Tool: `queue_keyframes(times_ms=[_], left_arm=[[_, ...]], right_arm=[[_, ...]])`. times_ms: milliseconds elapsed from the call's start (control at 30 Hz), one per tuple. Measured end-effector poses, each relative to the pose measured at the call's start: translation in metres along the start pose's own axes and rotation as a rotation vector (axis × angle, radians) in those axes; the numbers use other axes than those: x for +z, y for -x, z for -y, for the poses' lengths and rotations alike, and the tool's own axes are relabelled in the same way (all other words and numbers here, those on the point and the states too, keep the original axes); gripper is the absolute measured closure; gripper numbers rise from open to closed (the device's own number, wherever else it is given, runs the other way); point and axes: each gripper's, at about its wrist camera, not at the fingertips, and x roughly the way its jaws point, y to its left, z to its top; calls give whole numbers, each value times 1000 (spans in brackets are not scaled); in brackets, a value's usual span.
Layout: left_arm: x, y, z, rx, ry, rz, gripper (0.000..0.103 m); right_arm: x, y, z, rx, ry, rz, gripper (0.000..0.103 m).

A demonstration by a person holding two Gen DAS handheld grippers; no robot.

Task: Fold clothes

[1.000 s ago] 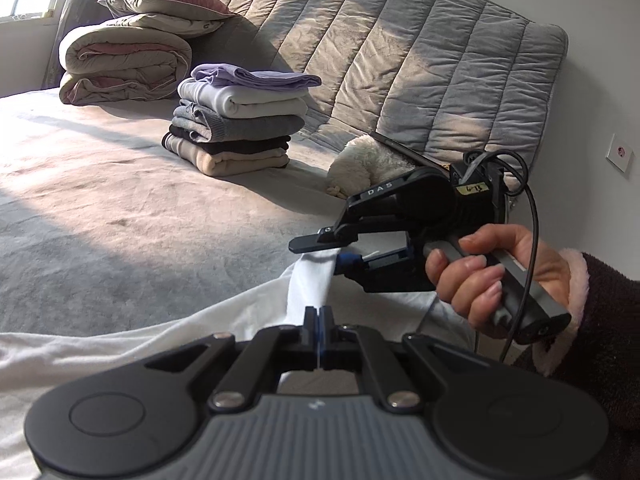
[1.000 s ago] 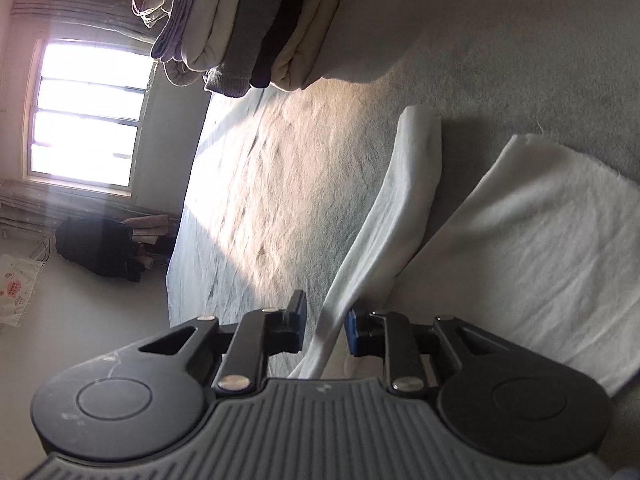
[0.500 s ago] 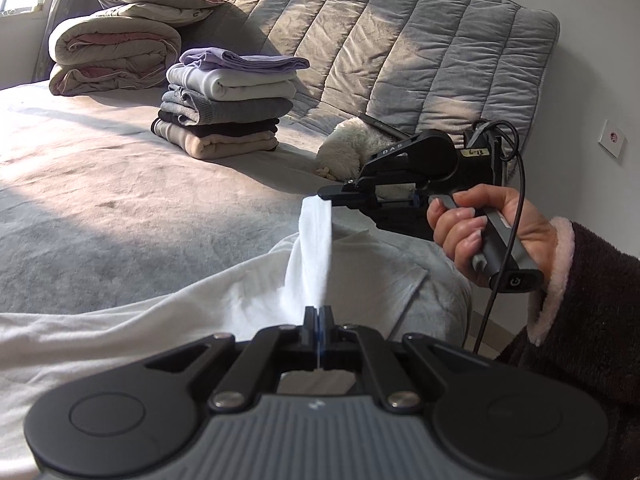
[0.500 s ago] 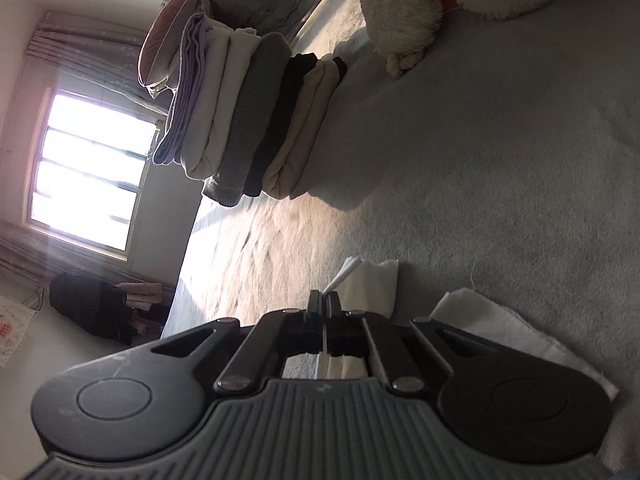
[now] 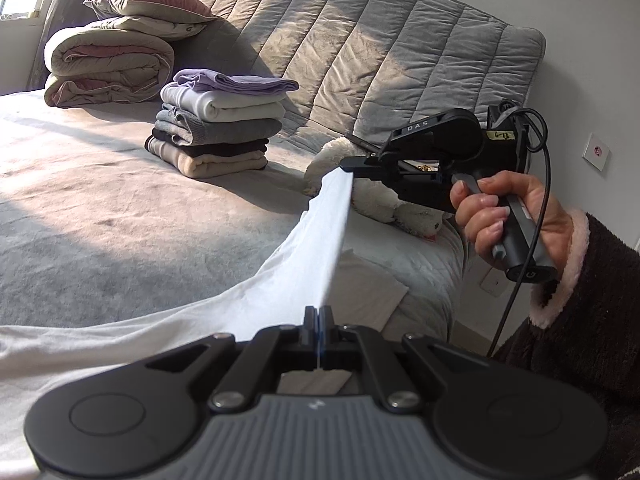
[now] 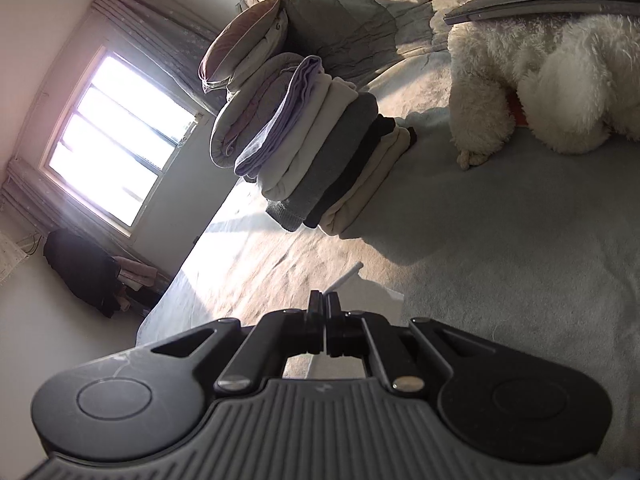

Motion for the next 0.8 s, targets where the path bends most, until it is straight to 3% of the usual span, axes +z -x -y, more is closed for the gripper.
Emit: queue_keyframes(times_ms=[200,433,700,800], left_arm=[[0,3,4,-29,-13,-15,103],[-14,1,13,-51,-49,-90,103],[-36,-16,12,-40,-45,-199,103],[-43,-18,11,-51,-43,-234,102]], right_arm=[[-7,18,6,-27,19,24,100],[-31,46,34,-101,2,21,100],[-59,42,60,-331,77,-52,100],[-62,38,63,-378,123,-60,100]])
